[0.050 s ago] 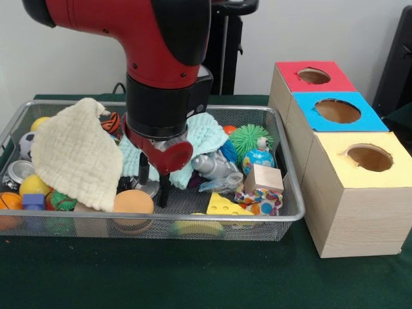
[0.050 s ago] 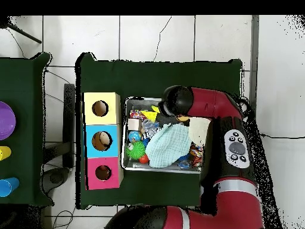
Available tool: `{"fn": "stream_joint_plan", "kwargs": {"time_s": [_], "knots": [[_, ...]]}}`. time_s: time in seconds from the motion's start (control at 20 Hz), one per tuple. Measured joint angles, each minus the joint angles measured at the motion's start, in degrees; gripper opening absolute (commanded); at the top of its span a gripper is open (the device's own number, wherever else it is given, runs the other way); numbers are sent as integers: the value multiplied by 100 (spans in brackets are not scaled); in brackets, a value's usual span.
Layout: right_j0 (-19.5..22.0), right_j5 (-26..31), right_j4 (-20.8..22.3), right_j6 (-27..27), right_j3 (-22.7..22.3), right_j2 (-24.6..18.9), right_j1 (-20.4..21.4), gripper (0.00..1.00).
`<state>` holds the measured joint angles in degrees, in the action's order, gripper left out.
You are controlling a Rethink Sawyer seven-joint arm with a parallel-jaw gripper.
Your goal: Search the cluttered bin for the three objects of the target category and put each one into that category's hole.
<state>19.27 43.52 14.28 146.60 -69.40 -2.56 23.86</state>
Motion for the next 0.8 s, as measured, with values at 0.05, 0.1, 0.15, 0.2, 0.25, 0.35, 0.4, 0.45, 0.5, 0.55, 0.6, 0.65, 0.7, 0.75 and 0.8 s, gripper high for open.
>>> {"fn": "stream_joint_plan", "kwargs": {"time_s": [0.05,0.1,0.15,0.2,0.25,0.35,0.4,0.45,0.5,0.55,0.6,0.65,0.7,0.75,0.8], "knots": [[11,0,43,0,0,-4,-9,100],[22,0,85,0,-1,-8,-19,100],[30,0,128,0,-2,-9,-30,100],[38,0,170,0,-3,-10,-41,100],[42,0,192,0,-6,-10,-48,100],[47,-1,274,0,-23,-11,-81,100],[46,0,292,0,-26,-11,-89,100],[47,-1,332,0,-32,-12,-111,100],[47,-6,365,0,-39,-12,-130,100],[47,-12,384,0,-42,-12,-143,100],[45,-32,426,0,-50,-12,-176,100],[42,-44,442,0,-54,-13,-189,100],[39,-66,465,0,-60,-15,-213,100],[36,-89,479,0,-66,-18,-232,100],[31,-129,497,0,-74,-21,-264,100]]}}
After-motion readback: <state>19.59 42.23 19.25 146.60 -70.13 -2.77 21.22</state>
